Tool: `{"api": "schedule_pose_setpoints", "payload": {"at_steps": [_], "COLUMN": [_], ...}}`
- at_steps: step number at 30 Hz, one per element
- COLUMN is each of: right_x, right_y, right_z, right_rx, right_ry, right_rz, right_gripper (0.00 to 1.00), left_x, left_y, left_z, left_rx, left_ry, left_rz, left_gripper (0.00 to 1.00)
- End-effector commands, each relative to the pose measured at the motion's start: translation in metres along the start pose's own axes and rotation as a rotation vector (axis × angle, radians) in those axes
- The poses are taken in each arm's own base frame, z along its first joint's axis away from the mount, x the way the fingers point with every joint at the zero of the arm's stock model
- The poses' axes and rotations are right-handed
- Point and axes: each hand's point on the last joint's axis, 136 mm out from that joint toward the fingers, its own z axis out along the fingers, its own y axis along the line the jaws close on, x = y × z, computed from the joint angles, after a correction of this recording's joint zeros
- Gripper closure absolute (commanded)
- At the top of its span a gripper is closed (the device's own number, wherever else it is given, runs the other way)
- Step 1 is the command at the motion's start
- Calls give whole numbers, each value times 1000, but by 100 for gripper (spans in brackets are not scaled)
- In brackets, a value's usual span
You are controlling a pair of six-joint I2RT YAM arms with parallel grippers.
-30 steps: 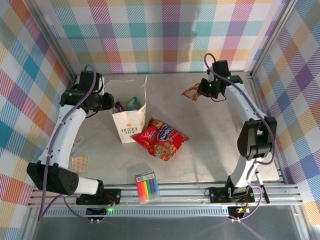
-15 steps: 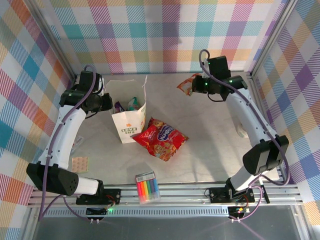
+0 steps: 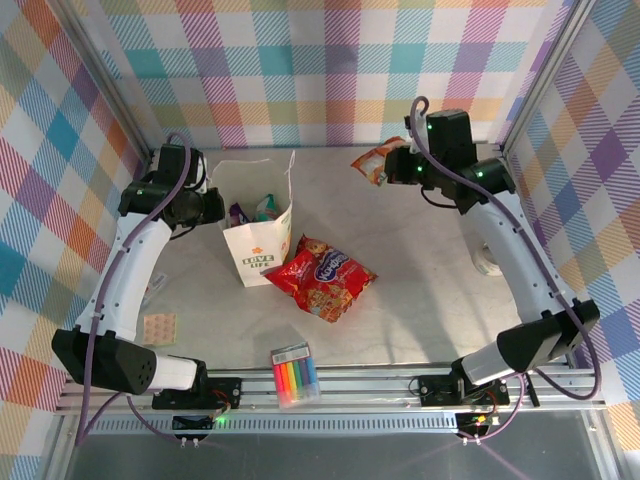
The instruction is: Place the snacks into the paper bag
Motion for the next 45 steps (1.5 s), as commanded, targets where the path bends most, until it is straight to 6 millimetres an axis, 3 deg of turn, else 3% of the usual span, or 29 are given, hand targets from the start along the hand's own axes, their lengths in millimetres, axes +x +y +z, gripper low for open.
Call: {"api": "schedule_pose_setpoints", "payload": {"at_steps": [1, 8, 13, 23, 36, 45], "right_x": [-29, -37, -42, -49, -54, -49], "right_y": [29, 56, 76, 114, 190, 226], "right_z": [-34, -49, -49, -38, -22, -6], "right_rx": [-67, -103, -116, -96, -208, -260], "right_ry": [-124, -188, -229, -269, -310, -300], "right_rz": [-61, -76, -99, -140, -232, -269], "right_gripper": [100, 100, 100, 100, 100, 100], "left_x": [2, 0, -1, 1, 4, 5], "left_y": [-2, -3, -6, -8, -10, -10], "left_z": [-5, -8, -8, -11, -14, -17], "left_rx": [19, 26, 41, 57, 76, 77], "left_ry": [-14, -33, -38, -42, -39, -45], "left_rz": [-11, -13, -15, -8, -9, -8], "left_gripper": [80, 80, 80, 80, 80, 80]}}
